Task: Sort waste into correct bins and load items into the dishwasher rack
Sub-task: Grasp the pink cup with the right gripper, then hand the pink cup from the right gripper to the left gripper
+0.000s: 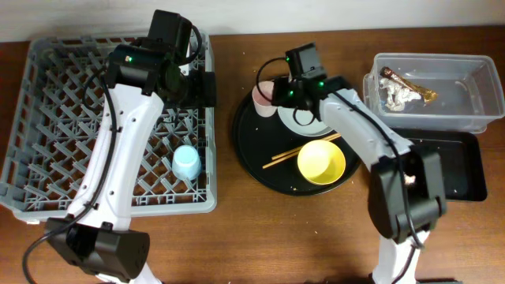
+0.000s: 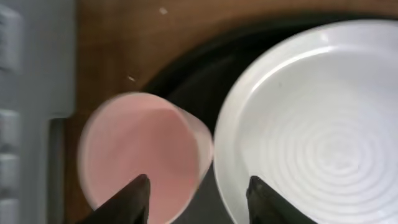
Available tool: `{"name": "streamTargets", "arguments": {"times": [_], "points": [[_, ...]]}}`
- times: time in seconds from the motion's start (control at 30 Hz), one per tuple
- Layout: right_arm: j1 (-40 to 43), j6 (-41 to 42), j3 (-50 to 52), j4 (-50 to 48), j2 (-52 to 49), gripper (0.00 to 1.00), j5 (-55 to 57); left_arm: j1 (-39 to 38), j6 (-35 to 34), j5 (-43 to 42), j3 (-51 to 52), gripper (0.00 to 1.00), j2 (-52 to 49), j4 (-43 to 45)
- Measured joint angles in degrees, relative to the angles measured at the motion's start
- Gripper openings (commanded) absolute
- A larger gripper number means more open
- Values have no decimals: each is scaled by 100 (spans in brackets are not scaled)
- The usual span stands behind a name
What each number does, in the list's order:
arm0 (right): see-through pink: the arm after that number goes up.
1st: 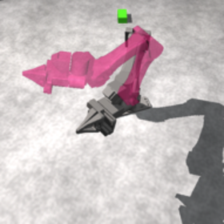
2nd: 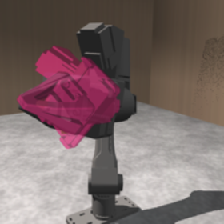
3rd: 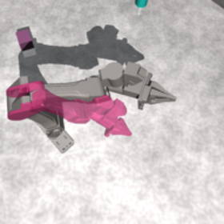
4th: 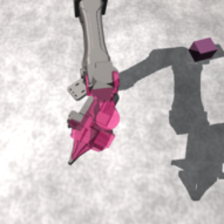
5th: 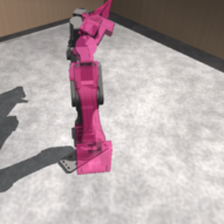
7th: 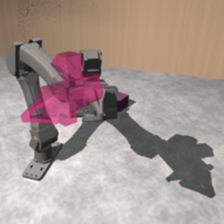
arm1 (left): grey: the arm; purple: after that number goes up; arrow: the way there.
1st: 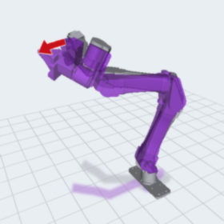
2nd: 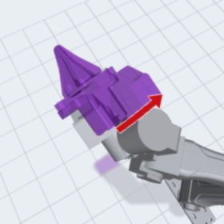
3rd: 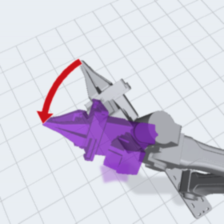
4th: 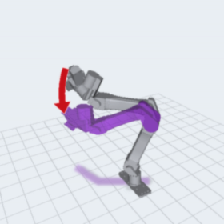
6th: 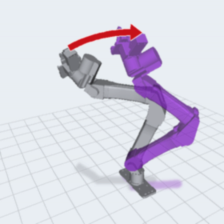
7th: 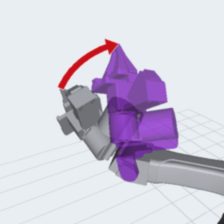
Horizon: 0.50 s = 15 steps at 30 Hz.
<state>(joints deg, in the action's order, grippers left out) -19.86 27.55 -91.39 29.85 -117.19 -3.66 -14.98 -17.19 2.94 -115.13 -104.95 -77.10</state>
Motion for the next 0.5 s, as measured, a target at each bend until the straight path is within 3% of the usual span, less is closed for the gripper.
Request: {"name": "streamTargets", "arguments": {"times": [0.1,0.23,0.5], "points": [[0,96,0,-13,-216,21,4,0,0,0,0,99,0,-2],[0,116,0,-11,-304,4,22,0,0,2,0,99,0,-4],[105,142,-11,286,-260,4,-557,9,0,-50,0,99,0,-20]]}}
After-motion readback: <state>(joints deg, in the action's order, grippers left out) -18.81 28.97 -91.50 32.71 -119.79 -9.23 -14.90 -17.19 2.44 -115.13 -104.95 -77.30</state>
